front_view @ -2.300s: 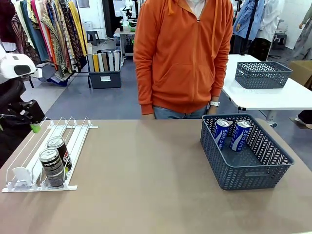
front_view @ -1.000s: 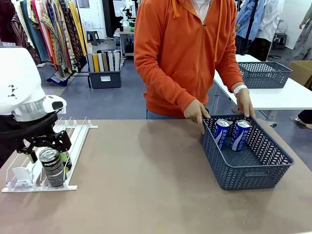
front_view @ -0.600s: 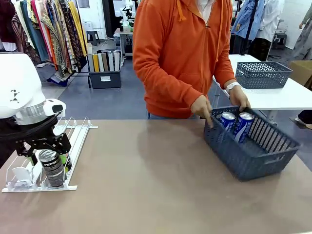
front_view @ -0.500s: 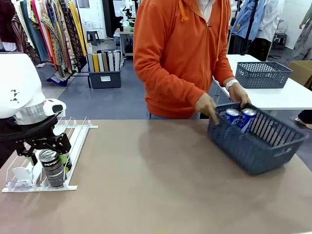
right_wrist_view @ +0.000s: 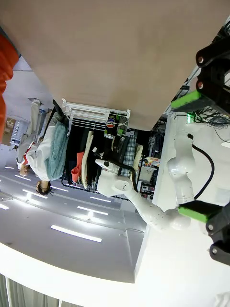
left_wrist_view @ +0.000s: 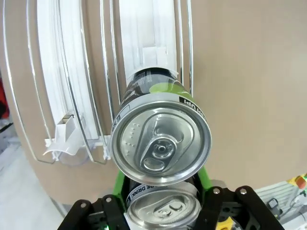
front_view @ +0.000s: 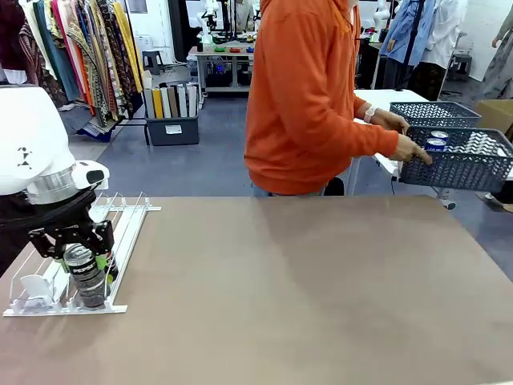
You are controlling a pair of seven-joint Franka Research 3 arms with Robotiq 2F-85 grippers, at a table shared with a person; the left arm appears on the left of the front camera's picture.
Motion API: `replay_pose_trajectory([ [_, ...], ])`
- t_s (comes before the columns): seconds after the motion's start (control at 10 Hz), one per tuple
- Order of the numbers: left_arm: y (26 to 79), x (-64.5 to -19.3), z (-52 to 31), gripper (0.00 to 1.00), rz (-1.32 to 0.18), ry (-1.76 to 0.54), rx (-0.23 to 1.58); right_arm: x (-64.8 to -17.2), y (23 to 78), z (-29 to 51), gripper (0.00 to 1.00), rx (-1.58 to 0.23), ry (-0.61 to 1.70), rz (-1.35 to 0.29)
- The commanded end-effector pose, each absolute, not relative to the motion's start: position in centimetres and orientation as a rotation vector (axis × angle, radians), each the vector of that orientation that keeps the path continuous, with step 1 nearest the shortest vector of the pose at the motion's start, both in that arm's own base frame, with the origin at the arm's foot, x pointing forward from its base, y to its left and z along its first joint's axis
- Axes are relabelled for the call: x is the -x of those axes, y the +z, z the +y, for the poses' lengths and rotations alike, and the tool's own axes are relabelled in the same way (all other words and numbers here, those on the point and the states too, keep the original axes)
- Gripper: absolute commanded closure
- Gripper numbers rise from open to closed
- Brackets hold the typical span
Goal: Retrieve and store the cans from the dispenser.
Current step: Pick up one can from the Automatic Can Dispenser and place it in the middle of the table.
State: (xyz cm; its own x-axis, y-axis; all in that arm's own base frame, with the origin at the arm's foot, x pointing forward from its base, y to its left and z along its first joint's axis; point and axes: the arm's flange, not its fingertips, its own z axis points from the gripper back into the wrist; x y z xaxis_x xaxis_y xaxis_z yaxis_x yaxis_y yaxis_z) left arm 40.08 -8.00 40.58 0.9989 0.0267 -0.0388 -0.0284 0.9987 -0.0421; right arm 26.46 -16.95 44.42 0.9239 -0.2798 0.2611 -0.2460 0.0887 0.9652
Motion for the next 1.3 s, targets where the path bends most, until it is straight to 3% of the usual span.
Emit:
replay_pose_trajectory([
  [0.0, 40.3, -39.7, -8.2, 1.00, 0.019, 0.042, 0.055, -26.6, 44.8, -16.9, 0.00, -1.508, -0.027, -0.443],
  [0.3, 41.0, -39.4, -8.2, 1.00, 0.001, 0.034, 0.053, -26.6, 44.8, -16.9, 0.00, -1.508, -0.027, -0.443],
  [0.6, 49.0, -36.8, -7.6, 1.00, -0.053, -0.008, 0.058, -26.6, 44.8, -16.9, 0.00, -1.508, -0.027, -0.443],
  [0.9, 57.7, -32.4, -6.2, 1.00, -0.267, -0.152, 0.153, -26.6, 44.8, -16.9, 0.00, -1.508, -0.027, -0.443],
  [1.2, 59.9, -30.8, -3.1, 1.00, -0.396, -0.072, 0.280, -26.6, 44.8, -16.9, 0.00, -1.508, -0.027, -0.443],
])
